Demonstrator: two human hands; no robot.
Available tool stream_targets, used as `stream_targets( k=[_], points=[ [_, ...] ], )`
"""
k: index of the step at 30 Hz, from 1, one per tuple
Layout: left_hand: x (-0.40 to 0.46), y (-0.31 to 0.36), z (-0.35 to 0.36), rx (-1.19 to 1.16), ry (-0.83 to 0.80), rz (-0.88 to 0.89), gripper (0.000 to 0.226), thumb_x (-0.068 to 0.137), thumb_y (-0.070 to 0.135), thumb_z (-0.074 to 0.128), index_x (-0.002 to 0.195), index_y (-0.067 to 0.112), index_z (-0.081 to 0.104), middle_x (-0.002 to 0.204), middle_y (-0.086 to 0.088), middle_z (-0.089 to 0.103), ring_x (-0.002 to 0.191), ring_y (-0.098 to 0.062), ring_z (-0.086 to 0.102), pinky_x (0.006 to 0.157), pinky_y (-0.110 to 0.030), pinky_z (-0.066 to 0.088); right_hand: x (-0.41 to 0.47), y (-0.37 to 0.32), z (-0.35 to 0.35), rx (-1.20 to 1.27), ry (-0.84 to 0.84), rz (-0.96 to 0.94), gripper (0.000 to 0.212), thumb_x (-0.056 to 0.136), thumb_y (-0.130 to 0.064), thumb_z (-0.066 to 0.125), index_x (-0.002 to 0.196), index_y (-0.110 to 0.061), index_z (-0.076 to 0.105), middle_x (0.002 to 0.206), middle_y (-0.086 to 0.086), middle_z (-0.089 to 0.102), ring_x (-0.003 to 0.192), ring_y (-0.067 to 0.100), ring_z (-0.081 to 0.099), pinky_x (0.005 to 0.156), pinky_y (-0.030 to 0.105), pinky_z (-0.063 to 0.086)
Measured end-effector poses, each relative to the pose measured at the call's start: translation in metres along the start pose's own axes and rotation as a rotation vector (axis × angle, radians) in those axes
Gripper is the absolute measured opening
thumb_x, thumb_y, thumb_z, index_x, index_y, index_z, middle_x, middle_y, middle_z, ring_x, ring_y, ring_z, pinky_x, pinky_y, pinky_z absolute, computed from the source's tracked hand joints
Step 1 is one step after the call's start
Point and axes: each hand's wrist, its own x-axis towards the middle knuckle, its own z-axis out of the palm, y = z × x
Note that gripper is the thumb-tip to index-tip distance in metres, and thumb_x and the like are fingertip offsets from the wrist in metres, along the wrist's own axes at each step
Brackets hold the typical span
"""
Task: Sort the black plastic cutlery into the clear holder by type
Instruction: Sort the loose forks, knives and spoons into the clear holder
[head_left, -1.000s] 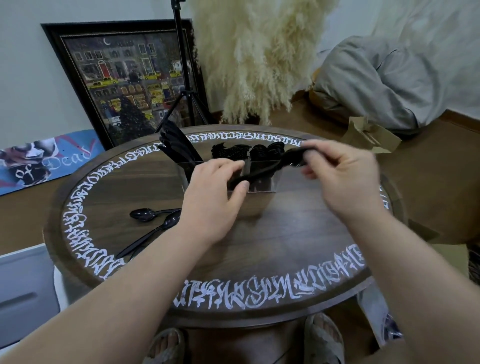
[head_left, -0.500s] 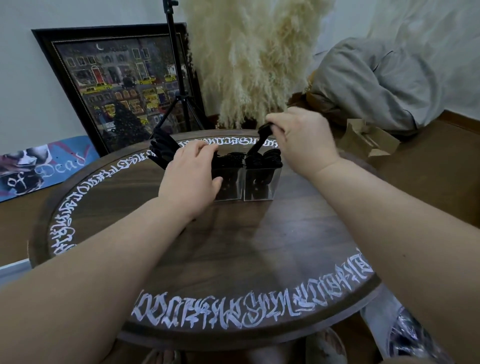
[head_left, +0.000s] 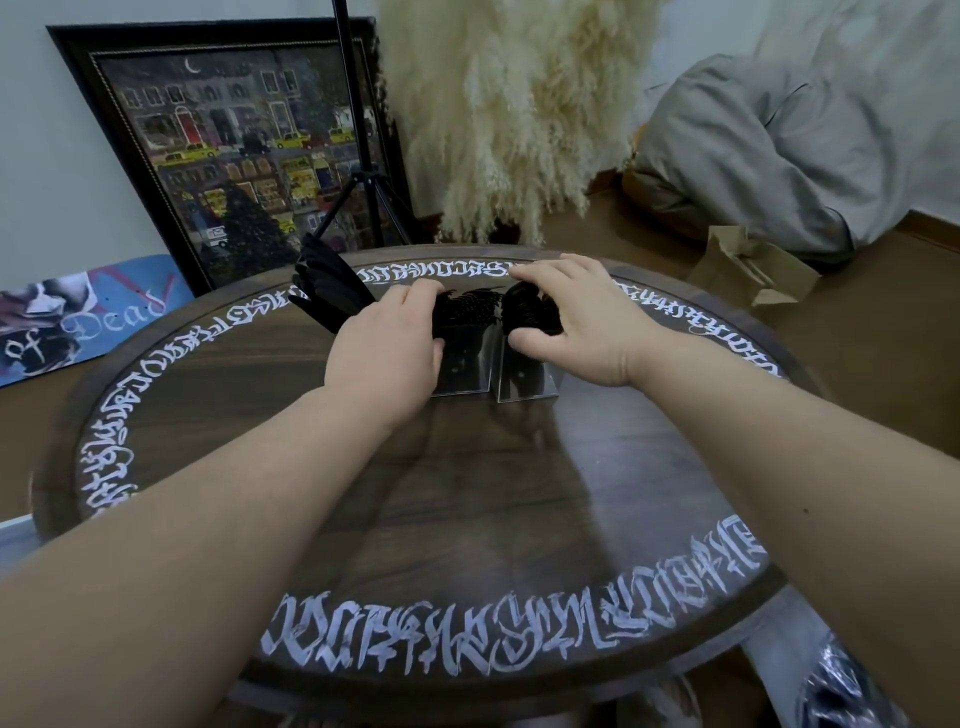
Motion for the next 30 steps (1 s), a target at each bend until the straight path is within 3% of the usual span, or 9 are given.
stream_targets(
  k=[3, 10, 17, 21, 25, 28, 30],
  points=[
    [0.002, -0.001, 0.001, -0.01, -0.001, -0.018, 0.042, 0.092, 0.019, 0.055, 0.132, 0.017, 0.043, 0.123, -0.009, 0.057, 0.107, -0.032, 0.057, 0.081, -0.041, 0.046, 0.0, 0.004, 0.006, -0.018, 0.041, 0.008, 0.071, 0.086, -0.037, 0.066, 0.147, -0.023, 0.033, 0.141, 0.003, 0.045, 0.136, 0.027, 0.027, 0.11, 0.034, 0.024],
    [-0.006, -0.003, -0.001, -0.069, 0.014, -0.024, 0.033, 0.093, 0.012, 0.051, 0.126, 0.015, 0.049, 0.12, -0.008, 0.058, 0.106, -0.031, 0.056, 0.083, -0.045, 0.047, -0.008, -0.01, 0.019, -0.032, 0.116, 0.017, 0.066, 0.09, -0.027, 0.062, 0.148, -0.023, 0.031, 0.132, 0.007, 0.051, 0.126, 0.028, 0.041, 0.099, 0.038, 0.038],
    [-0.027, -0.008, -0.008, -0.09, 0.019, -0.019, 0.034, 0.092, 0.01, 0.052, 0.125, 0.016, 0.05, 0.119, -0.007, 0.058, 0.106, -0.03, 0.056, 0.084, -0.042, 0.046, -0.021, -0.023, 0.019, -0.074, 0.111, 0.0, 0.065, 0.094, -0.029, 0.057, 0.15, -0.025, 0.025, 0.129, 0.003, 0.051, 0.121, 0.025, 0.042, 0.092, 0.035, 0.039],
    [-0.03, -0.007, -0.01, -0.099, 0.003, -0.039, 0.035, 0.093, 0.015, 0.052, 0.128, 0.018, 0.049, 0.121, -0.006, 0.056, 0.109, -0.029, 0.055, 0.087, -0.042, 0.045, -0.025, -0.028, 0.02, -0.144, 0.124, 0.007, 0.068, 0.093, -0.035, 0.056, 0.151, -0.026, 0.022, 0.136, 0.001, 0.048, 0.128, 0.025, 0.033, 0.099, 0.036, 0.037],
    [-0.03, -0.005, -0.011, -0.095, -0.01, -0.039, 0.038, 0.093, 0.015, 0.053, 0.13, 0.019, 0.048, 0.126, -0.005, 0.052, 0.111, -0.027, 0.053, 0.088, -0.039, 0.044, -0.031, -0.025, 0.014, -0.193, 0.218, 0.065, 0.084, 0.079, -0.049, 0.069, 0.148, -0.025, 0.03, 0.149, 0.003, 0.034, 0.137, 0.029, 0.021, 0.11, 0.044, 0.031],
    [-0.03, -0.005, -0.012, -0.09, -0.008, -0.04, 0.04, 0.093, 0.013, 0.052, 0.132, 0.018, 0.047, 0.128, -0.005, 0.052, 0.113, -0.027, 0.052, 0.088, -0.038, 0.043, -0.029, -0.015, 0.009, -0.048, 0.189, 0.209, 0.101, 0.071, -0.056, 0.074, 0.15, -0.022, 0.022, 0.157, 0.006, 0.02, 0.144, 0.028, 0.009, 0.117, 0.043, 0.018],
    [-0.029, -0.005, -0.012, -0.084, -0.008, -0.042, 0.04, 0.093, 0.013, 0.052, 0.133, 0.018, 0.047, 0.128, -0.005, 0.052, 0.115, -0.027, 0.052, 0.088, -0.038, 0.043, -0.028, -0.008, 0.007, 0.085, 0.129, 0.263, 0.103, 0.072, -0.052, 0.075, 0.151, -0.018, 0.019, 0.155, 0.005, 0.026, 0.143, 0.024, 0.018, 0.115, 0.036, 0.021]
  ],
)
